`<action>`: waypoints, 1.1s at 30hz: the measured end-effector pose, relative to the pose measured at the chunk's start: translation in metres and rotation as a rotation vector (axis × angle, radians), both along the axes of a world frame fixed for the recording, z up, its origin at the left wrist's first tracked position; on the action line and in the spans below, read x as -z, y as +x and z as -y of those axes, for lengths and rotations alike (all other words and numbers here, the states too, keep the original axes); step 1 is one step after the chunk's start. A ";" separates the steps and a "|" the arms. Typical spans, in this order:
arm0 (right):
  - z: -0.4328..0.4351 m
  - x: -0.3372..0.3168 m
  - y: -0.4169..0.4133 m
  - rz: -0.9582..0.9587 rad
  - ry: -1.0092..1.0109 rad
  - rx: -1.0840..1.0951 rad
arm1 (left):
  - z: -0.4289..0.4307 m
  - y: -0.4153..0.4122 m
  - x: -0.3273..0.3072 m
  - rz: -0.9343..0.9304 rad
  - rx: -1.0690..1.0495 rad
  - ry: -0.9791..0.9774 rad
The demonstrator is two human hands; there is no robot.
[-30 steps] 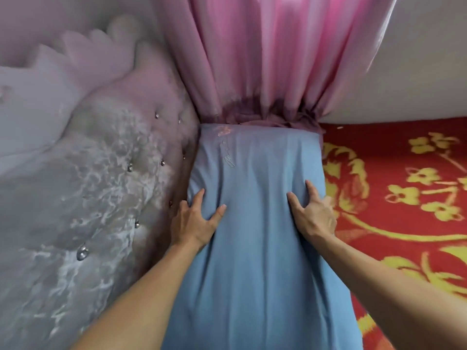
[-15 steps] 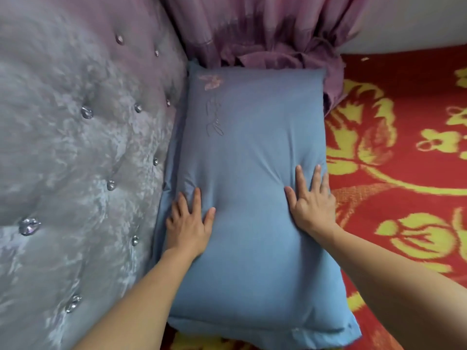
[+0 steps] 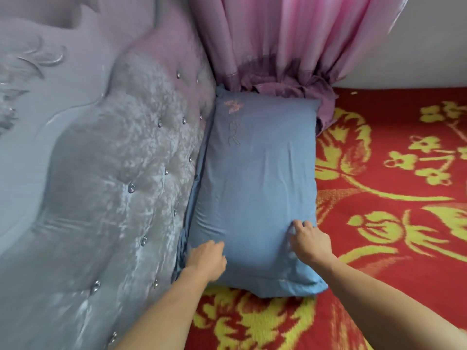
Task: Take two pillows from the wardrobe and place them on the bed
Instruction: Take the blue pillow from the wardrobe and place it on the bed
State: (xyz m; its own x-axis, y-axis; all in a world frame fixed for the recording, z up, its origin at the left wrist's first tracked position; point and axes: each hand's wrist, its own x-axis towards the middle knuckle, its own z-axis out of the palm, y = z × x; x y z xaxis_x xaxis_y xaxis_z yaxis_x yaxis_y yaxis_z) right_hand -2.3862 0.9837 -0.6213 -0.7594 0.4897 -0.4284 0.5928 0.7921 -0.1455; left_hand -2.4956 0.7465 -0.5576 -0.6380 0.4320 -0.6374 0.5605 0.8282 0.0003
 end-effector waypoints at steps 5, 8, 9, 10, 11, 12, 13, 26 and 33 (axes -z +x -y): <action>0.056 -0.040 0.052 -0.066 0.036 -0.070 | 0.046 0.062 -0.053 -0.034 -0.016 0.118; 0.111 -0.060 0.086 -0.115 0.044 -0.119 | 0.098 0.109 -0.084 -0.088 -0.037 0.182; 0.131 -0.067 0.098 -0.136 0.045 -0.139 | 0.117 0.127 -0.094 -0.108 -0.046 0.198; 0.152 -0.076 0.112 -0.161 0.050 -0.158 | 0.137 0.145 -0.105 -0.126 -0.059 0.213; 0.173 -0.085 0.125 -0.188 0.056 -0.174 | 0.157 0.164 -0.115 -0.140 -0.073 0.226; 0.193 -0.095 0.139 -0.218 0.058 -0.190 | 0.177 0.182 -0.126 -0.153 -0.086 0.234; 0.210 -0.105 0.152 -0.247 0.056 -0.209 | 0.195 0.199 -0.136 -0.166 -0.095 0.239; 0.292 -0.162 0.264 -0.275 0.056 -0.491 | 0.310 0.351 -0.180 -0.199 -0.345 0.251; 0.308 -0.153 0.348 -0.248 0.050 -0.651 | 0.329 0.462 -0.164 -0.157 -0.494 0.231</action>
